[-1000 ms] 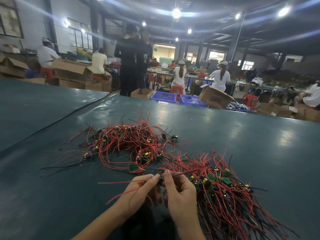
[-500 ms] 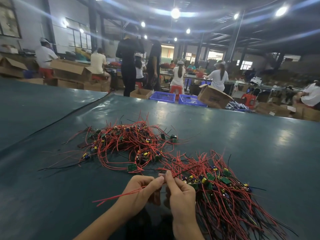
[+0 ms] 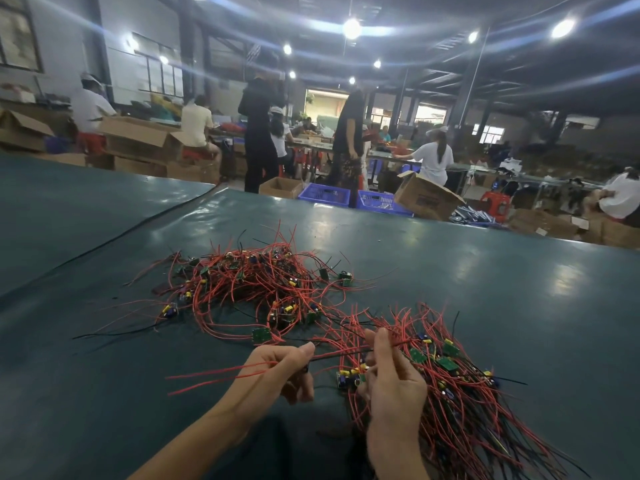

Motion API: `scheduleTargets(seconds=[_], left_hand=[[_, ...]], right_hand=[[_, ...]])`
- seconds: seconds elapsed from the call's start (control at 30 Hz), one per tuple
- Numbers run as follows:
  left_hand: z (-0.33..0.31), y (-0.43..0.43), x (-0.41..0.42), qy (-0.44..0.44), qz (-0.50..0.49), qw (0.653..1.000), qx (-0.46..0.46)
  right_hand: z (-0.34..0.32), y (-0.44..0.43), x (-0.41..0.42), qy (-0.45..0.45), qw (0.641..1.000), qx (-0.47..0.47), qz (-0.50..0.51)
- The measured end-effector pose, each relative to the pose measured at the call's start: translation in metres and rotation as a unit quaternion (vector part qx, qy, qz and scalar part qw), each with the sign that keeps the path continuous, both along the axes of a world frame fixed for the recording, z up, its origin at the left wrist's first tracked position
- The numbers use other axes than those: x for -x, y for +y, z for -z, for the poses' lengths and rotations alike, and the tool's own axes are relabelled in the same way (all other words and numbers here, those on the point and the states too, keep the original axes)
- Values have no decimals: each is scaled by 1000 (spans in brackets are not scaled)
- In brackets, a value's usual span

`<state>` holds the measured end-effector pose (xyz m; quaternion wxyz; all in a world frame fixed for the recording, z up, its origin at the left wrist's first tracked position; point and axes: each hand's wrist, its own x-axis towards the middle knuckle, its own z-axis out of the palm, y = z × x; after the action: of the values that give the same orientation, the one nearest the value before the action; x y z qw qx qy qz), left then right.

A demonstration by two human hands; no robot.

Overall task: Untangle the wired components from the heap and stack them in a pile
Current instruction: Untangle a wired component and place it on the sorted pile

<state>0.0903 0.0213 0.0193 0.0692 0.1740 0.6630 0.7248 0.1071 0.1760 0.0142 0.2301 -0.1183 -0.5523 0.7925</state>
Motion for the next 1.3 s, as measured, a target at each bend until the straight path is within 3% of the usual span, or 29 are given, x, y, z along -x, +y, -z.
scheduleTargets(seconds=[0.1, 0.2, 0.37, 0.6, 0.8, 1.0, 1.3], left_hand=[[-1, 1, 0, -3, -9, 1000, 12], [-1, -1, 3, 1, -10, 1000, 24], [3, -1, 4, 10, 1, 998, 63], [0, -8, 9, 2, -32, 999, 33], [2, -10, 13, -54, -117, 992, 10], [7, -8, 18, -140, -140, 976, -87], [8, -10, 22, -131, -123, 974, -135]], right_hand=[[6, -19, -1, 13, 989, -126, -72], [10, -33, -2, 15, 981, -165, -97], [10, -30, 0, -24, 989, -124, -72], [0, 1, 6, -54, 993, 99, 24], [-2, -1, 4, -28, 996, 83, 20], [-4, -6, -1, 13, 999, 50, 16], [-5, -6, -3, 49, 998, 26, 17]])
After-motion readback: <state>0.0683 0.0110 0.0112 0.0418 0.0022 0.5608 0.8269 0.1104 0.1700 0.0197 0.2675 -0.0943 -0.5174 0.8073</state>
